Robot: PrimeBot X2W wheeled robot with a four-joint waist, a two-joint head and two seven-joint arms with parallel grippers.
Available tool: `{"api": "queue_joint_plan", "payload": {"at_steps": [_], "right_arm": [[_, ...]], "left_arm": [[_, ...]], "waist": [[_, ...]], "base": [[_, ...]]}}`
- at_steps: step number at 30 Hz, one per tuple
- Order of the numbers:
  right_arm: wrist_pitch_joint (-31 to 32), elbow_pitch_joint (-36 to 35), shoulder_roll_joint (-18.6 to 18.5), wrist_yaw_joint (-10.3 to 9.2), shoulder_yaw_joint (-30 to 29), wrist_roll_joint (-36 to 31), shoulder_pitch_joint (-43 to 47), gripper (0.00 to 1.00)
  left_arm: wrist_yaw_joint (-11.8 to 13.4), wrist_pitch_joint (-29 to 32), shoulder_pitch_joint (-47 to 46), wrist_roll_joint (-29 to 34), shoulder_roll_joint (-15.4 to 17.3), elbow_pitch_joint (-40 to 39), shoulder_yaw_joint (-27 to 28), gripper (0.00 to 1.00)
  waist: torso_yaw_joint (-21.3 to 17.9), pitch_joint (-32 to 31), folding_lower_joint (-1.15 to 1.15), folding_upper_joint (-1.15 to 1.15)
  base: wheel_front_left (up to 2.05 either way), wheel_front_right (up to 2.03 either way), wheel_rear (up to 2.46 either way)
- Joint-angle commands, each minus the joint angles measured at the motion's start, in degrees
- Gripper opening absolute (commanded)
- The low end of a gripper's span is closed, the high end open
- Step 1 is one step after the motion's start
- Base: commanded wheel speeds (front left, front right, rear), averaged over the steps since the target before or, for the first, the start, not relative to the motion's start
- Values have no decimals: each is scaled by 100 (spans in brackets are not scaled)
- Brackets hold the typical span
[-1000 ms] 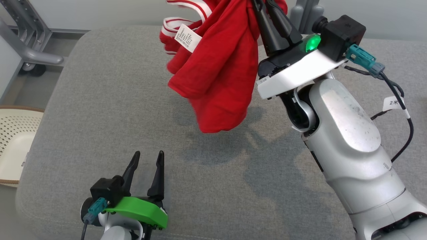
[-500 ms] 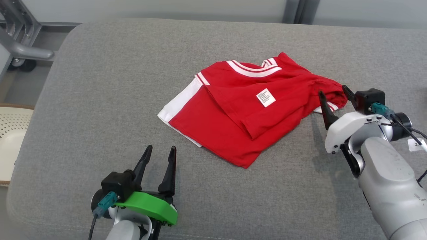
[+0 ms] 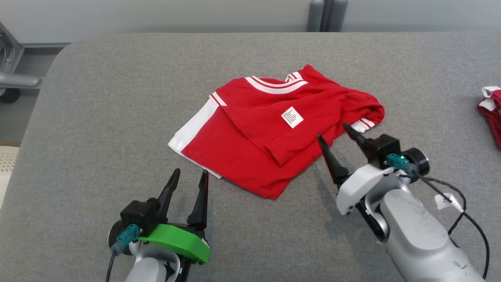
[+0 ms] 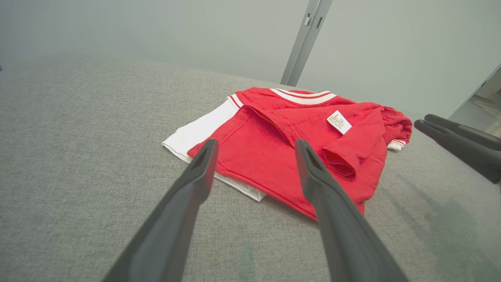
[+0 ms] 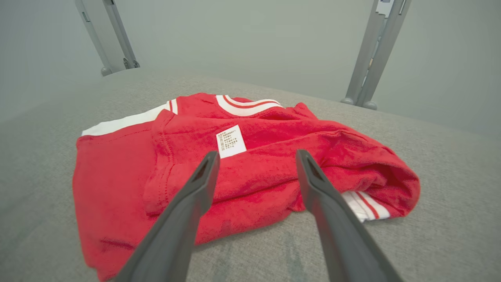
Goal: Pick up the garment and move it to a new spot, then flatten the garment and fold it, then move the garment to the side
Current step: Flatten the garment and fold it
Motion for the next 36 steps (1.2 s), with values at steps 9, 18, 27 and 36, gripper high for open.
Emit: {"api": "queue_joint_plan", "payload": {"at_steps": [9,18,27,36], "right_arm": [[-16,298,7,-3,922,563,-42,100],[-16,986,106,-3,911,434,-296,83],[-16,833,411,-2,1036,489,-598,0],[-16,-893,589,-2,2493,1322,-497,0]], "left_arm": [[-28,-3,-12,-93,17,65,-152,100],[1,-3,26,-141,16,43,-202,100],[21,-3,-71,-166,16,-31,-242,100],[-11,-2,-33,-135,17,-18,-255,100]], "waist": [[578,153,0,0],[826,221,0,0],[907,280,0,0],[988,179,0,0]], "base": [[0,0,0],[0,0,0],[0,0,0],[0,0,0]]}}
